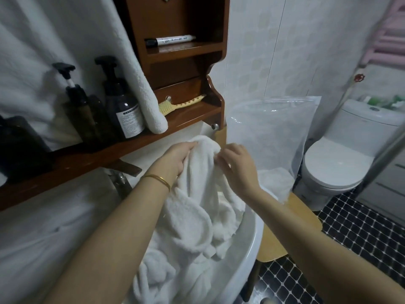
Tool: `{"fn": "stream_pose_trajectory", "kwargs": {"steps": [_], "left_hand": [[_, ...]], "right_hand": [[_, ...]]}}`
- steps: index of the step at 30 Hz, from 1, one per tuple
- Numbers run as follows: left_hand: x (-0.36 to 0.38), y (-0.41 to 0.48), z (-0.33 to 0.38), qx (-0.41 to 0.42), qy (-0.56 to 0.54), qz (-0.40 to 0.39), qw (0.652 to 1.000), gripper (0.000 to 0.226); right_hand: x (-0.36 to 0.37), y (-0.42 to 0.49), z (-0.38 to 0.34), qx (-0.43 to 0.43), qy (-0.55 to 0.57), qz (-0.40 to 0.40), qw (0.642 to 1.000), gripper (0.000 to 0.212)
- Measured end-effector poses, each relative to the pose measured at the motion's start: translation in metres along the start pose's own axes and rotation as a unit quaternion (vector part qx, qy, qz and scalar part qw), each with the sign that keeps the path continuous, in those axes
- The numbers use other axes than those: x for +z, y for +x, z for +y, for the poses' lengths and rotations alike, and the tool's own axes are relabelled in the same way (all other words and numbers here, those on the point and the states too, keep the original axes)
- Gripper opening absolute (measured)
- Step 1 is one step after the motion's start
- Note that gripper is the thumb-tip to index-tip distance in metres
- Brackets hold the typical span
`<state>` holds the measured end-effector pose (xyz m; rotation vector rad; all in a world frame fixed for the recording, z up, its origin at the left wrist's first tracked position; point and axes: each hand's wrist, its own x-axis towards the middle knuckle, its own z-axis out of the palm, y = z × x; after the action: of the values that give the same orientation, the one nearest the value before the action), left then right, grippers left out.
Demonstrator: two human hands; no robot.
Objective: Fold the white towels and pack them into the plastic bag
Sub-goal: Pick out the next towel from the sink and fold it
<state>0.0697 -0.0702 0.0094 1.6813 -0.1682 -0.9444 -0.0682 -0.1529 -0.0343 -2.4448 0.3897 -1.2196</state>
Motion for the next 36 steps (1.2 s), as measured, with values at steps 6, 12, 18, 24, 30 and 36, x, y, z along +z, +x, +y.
{"fn": "stream_pose_trajectory", "kwargs": {"steps": [6, 12, 18, 24, 30, 36], "left_hand": [[0.000, 0.003, -0.026, 0.075, 0.113, 0.047, 0.990, 0.013], [-0.004, 0.002, -0.077, 0.125, 0.380, 0.080, 0.913, 0.018], [0.015, -0.009, -0.162, 0.021, 0.711, 0.003, 0.702, 0.085], [-0.012, 0.003, -0.158, 0.149, 0.598, 0.063, 0.785, 0.022], [-0.003, -0.014, -0.080, 0.265, 0.194, 0.028, 0.944, 0.024], [0.013, -0.030, -0.005, 0.328, 0.110, -0.108, 0.932, 0.050]], "right_hand": [[-0.014, 0.042, 0.008, 0.199, 0.073, -0.104, 0.972, 0.035], [0.017, -0.023, 0.036, 0.366, 0.114, -0.288, 0.878, 0.021], [0.025, -0.047, 0.053, 0.408, 0.122, -0.321, 0.846, 0.014], [0.019, -0.045, 0.063, 0.396, 0.169, -0.302, 0.850, 0.028], [0.016, -0.015, 0.050, 0.328, 0.244, -0.231, 0.883, 0.046], [-0.017, 0.053, 0.038, 0.218, 0.274, -0.282, 0.893, 0.038]]}}
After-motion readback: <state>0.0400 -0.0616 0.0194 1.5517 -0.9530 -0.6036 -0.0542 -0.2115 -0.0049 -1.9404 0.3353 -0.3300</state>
